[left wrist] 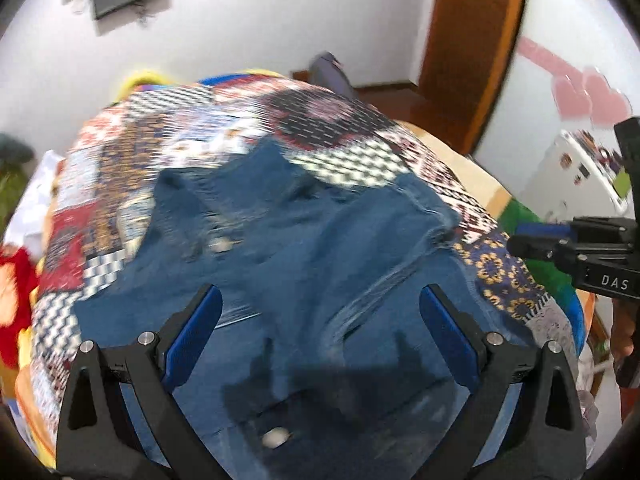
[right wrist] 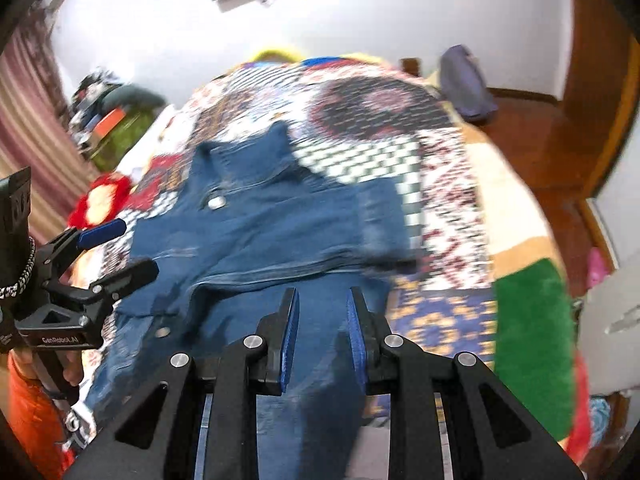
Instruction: Fold large clothes
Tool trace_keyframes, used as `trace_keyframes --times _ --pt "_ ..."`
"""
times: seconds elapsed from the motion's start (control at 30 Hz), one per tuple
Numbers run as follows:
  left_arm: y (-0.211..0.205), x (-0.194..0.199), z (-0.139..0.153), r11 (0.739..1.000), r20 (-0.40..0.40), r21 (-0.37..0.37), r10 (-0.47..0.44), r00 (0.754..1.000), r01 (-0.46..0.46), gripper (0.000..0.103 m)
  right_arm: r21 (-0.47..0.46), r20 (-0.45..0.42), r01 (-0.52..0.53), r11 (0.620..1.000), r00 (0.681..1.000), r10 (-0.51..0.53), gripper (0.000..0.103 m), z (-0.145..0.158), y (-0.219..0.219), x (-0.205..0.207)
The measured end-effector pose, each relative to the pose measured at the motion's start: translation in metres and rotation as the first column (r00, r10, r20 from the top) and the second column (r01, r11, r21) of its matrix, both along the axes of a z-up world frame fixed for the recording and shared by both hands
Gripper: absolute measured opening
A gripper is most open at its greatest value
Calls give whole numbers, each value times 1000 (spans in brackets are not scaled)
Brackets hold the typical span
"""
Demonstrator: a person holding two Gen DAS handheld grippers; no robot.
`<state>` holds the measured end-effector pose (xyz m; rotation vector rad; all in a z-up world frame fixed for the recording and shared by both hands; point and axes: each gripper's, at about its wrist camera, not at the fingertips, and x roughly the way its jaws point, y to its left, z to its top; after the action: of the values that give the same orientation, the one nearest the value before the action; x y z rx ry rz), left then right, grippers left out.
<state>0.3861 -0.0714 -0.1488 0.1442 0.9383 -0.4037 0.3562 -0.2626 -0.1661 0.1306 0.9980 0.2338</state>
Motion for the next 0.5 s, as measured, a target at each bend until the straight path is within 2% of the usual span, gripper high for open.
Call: trace_keyframes --times 0.17,0.33,0.4,0.5 --pt "-51 26 -32 994 -109 36 -95 990 100 100 23 -33 51 998 998 -50 20 -13 -33 2" --pt "-84 52 -69 988 -247 25 -142 959 153 100 46 -82 65 997 995 -61 20 -35 -43 5" --pt "-89 59 -76 985 -265 24 -158 951 171 98 61 -104 69 996 993 -62 20 -45 -45 7" --pt "-93 68 -84 986 -267 35 -150 952 165 87 86 -139 76 993 988 -64 20 -60 -46 9"
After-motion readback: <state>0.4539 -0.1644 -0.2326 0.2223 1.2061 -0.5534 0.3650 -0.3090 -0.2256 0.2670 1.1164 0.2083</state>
